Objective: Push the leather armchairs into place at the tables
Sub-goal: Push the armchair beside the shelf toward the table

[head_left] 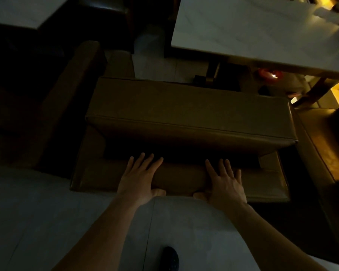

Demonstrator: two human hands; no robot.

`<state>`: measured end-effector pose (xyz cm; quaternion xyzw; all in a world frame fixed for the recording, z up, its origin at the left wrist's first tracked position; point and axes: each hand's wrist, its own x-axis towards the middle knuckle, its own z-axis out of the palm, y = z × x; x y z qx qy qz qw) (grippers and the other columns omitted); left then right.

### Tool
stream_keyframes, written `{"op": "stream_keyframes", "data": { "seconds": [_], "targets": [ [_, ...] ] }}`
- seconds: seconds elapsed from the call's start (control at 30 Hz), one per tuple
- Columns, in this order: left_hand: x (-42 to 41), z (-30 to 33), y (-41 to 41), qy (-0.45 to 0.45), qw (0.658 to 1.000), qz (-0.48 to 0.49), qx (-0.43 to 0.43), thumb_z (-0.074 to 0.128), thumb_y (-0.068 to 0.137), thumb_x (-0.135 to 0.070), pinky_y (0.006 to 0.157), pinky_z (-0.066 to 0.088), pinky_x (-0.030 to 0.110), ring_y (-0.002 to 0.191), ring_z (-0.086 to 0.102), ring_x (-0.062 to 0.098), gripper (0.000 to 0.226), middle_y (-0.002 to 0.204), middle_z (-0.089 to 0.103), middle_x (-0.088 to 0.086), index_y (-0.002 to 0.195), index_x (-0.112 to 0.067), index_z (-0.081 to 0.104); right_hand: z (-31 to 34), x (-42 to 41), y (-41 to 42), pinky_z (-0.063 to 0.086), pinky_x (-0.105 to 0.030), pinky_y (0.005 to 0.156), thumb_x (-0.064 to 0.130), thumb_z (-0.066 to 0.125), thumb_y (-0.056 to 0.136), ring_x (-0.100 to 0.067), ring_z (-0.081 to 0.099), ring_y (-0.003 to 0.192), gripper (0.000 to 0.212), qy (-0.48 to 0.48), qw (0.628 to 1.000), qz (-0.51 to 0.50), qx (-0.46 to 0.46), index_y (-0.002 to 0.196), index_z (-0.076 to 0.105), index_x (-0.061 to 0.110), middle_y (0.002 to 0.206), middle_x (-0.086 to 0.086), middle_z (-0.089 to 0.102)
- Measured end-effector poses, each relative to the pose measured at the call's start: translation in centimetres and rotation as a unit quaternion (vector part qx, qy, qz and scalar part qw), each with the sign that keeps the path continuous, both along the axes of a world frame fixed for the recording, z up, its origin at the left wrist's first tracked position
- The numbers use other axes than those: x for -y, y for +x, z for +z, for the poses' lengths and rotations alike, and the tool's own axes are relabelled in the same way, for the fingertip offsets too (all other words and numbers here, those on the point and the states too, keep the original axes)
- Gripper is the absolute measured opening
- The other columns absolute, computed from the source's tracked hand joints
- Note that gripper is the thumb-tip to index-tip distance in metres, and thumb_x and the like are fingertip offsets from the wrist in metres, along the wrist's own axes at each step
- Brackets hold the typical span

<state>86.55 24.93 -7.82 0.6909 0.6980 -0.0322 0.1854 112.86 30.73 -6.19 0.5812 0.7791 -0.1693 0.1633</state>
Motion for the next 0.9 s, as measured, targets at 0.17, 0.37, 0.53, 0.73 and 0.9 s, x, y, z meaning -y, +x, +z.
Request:
{"op": "stream_keyframes", "data": {
  "seconds": [0.17, 0.37, 0.53, 0.73, 0.9],
  "targets": [
    [0.9, 2.4, 0.8, -0.008, 1.0, 0.012, -0.006, 0.055, 0.082, -0.071, 0.121, -0.001, 0.045, 0.15, -0.006, 0.022, 0.099, 0.165, 0.001, -0.001, 0.154, -0.038, -0.004, 2.1, 1.1, -0.4, 0.005, -0.059, 0.122, 0.073, 0.055, 0.082, -0.037, -0.013, 0.151, 0.11, -0.027, 1.0, -0.004, 0.013, 0.156, -0.014, 0.029, 0.166, -0.015, -0.012],
    [2.1, 7.8, 1.6, -0.012, 1.0, -0.013, -0.005, 0.052, 0.081, -0.075, 0.122, 0.002, 0.044, 0.15, 0.003, 0.02, 0.098, 0.164, 0.009, -0.002, 0.154, -0.038, -0.001, 8.3, 5.1, 1.1, 0.013, -0.054, 0.123, 0.062, 0.061, 0.086, -0.032, 0.004, 0.153, 0.096, -0.02, 0.999, -0.047, -0.012, 0.158, 0.005, 0.033, 0.167, -0.011, 0.007],
    [3.4, 17.6, 8.7, 0.012, 0.991, -0.125, 0.043, 0.051, 0.08, -0.077, 0.121, 0.006, 0.045, 0.149, 0.008, 0.019, 0.098, 0.164, 0.011, -0.005, 0.154, -0.04, -0.001, 18.6, 11.5, 8.1, 0.011, -0.051, 0.124, 0.047, 0.065, 0.089, -0.029, 0.005, 0.154, 0.092, 0.031, 0.987, -0.158, -0.015, 0.158, 0.007, 0.03, 0.167, -0.01, 0.009],
    [3.9, 19.0, 11.1, -0.09, 0.986, -0.122, 0.064, 0.055, 0.077, -0.077, 0.119, 0.016, 0.045, 0.146, 0.02, 0.019, 0.098, 0.161, 0.018, -0.008, 0.154, -0.041, 0.005, 21.1, 12.4, 9.4, 0.025, -0.044, 0.12, 0.03, 0.065, 0.09, -0.027, 0.02, 0.15, 0.081, 0.021, 0.987, -0.151, -0.049, 0.157, 0.019, 0.032, 0.164, -0.005, 0.019],
    [4.3, 24.2, 20.7, -0.047, 0.972, -0.22, 0.066, 0.051, 0.08, -0.077, 0.118, 0.021, 0.045, 0.144, 0.025, 0.021, 0.095, 0.16, 0.022, -0.006, 0.154, -0.039, 0.006, 25.9, 16.7, 18.4, 0.039, -0.044, 0.109, 0.056, 0.058, 0.091, -0.028, 0.038, 0.137, 0.076, 0.097, 0.968, -0.226, -0.052, 0.154, 0.022, 0.035, 0.151, -0.006, 0.035]
  ]
}}
